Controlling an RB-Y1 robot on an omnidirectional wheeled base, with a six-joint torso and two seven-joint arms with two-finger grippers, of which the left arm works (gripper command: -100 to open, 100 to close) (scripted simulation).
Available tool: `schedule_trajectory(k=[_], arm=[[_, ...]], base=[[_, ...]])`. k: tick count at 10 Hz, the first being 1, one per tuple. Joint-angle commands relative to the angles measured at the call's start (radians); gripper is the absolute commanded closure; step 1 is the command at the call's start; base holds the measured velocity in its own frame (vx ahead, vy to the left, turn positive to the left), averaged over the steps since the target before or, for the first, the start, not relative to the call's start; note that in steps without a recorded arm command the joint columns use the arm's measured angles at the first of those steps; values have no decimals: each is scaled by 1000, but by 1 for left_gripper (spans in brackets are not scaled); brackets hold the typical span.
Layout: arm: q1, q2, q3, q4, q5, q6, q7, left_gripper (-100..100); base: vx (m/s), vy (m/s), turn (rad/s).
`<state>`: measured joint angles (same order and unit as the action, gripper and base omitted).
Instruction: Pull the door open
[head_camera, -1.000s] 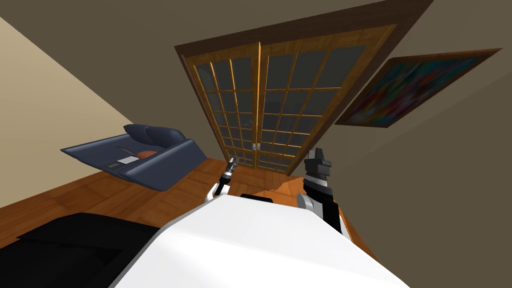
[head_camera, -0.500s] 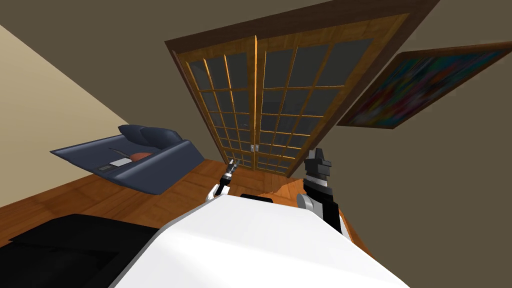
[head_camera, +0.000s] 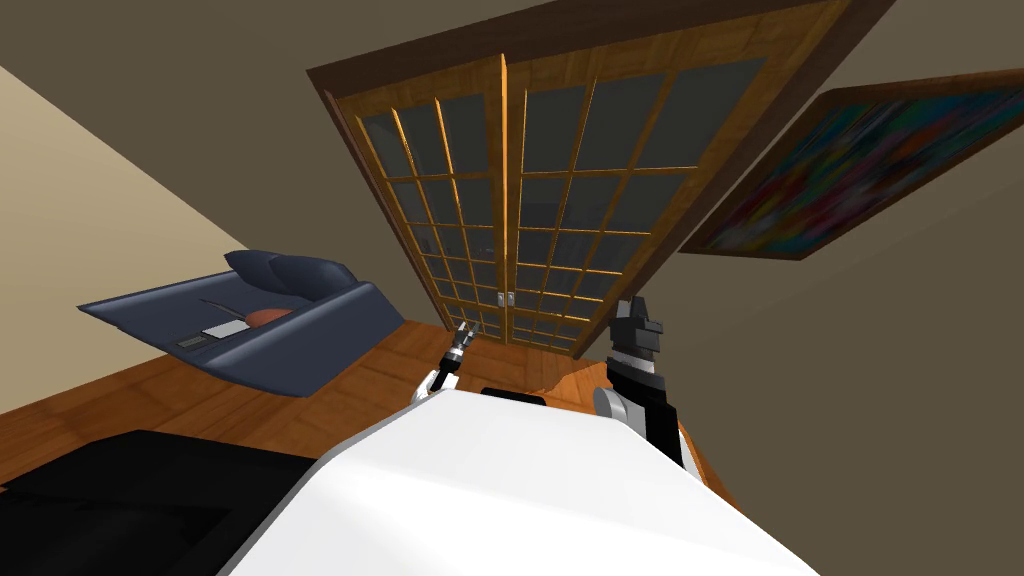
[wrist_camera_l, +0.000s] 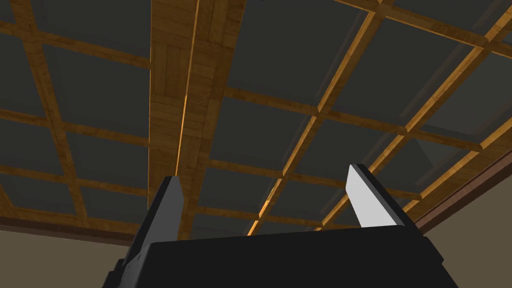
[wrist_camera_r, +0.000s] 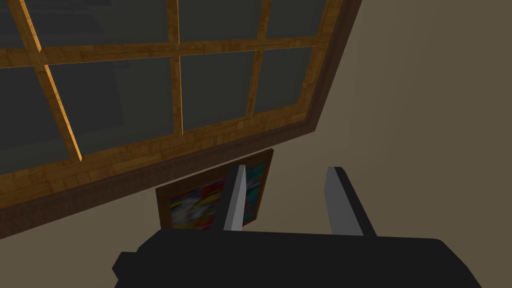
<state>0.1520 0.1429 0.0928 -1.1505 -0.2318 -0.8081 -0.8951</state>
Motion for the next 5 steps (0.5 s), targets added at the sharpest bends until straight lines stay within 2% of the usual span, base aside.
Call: schedule_trajectory(k=[1,5], arm=[[-12,-1,4,35,-4,-4,-32,-100],[-36,2,14,115,-11,-16,-98,-100]], base=[[98,-47,-4],[100,-34,-5]])
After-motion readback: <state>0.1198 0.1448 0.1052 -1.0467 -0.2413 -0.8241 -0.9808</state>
